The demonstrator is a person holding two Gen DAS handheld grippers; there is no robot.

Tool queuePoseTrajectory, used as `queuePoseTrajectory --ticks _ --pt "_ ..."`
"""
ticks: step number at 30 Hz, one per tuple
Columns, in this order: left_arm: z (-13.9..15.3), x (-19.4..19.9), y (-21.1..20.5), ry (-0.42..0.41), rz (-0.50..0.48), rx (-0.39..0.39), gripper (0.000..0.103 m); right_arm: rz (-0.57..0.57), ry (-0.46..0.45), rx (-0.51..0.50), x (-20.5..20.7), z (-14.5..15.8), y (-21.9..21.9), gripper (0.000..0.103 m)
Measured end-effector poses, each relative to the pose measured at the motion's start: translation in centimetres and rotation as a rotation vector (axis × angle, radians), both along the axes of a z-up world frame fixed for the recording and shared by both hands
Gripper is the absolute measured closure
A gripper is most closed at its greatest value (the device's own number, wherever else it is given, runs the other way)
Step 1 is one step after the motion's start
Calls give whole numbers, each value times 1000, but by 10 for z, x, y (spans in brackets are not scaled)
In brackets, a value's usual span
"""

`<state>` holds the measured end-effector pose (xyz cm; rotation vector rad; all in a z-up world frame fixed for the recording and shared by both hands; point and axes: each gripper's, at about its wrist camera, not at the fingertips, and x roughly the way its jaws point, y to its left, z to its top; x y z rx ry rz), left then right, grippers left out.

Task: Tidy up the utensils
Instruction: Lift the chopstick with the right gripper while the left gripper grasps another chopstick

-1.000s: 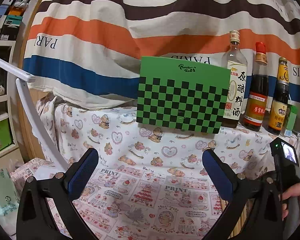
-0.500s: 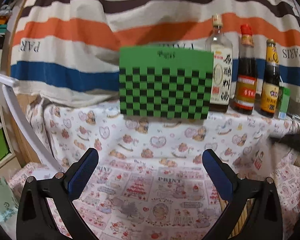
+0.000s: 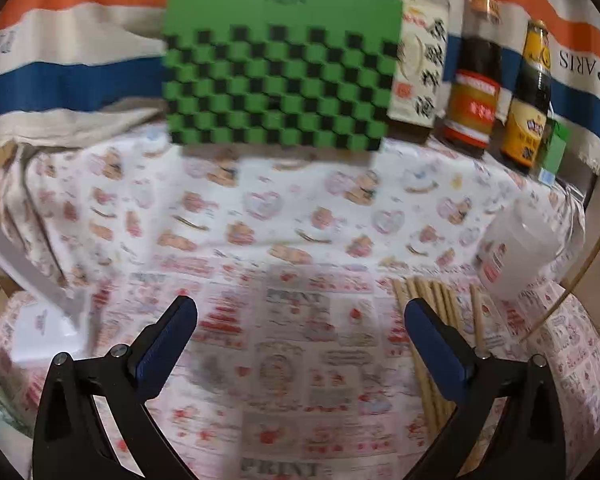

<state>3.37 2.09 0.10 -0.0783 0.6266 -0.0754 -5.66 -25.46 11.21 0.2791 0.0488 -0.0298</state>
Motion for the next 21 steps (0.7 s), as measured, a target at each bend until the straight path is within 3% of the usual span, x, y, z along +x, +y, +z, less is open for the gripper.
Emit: queuePoseTrajectory --ticks 3,5,7,9,11,13,15,21 --pt "4 11 -22 38 -56 -27 1 -3 18 0 6 -11 -4 95" --pt "9 22 -40 67 -85 11 10 13 26 40 8 -14 -10 95" --pt "13 32 -56 115 -90 49 26 15 14 61 5 -15 -15 95" --pt "16 44 -68 162 -112 41 30 -1 -2 71 2 -15 -19 95" --pt "16 57 -78 217 -131 23 40 -6 -8 104 2 -16 -26 95" --pt "14 70 -88 259 -133 26 64 -1 -9 144 2 -18 -32 95" --pt "4 81 -97 309 -129 32 80 4 -4 194 3 -20 -40 95" --pt "-22 103 -102 400 -120 -23 83 -8 16 215 5 -23 -44 95"
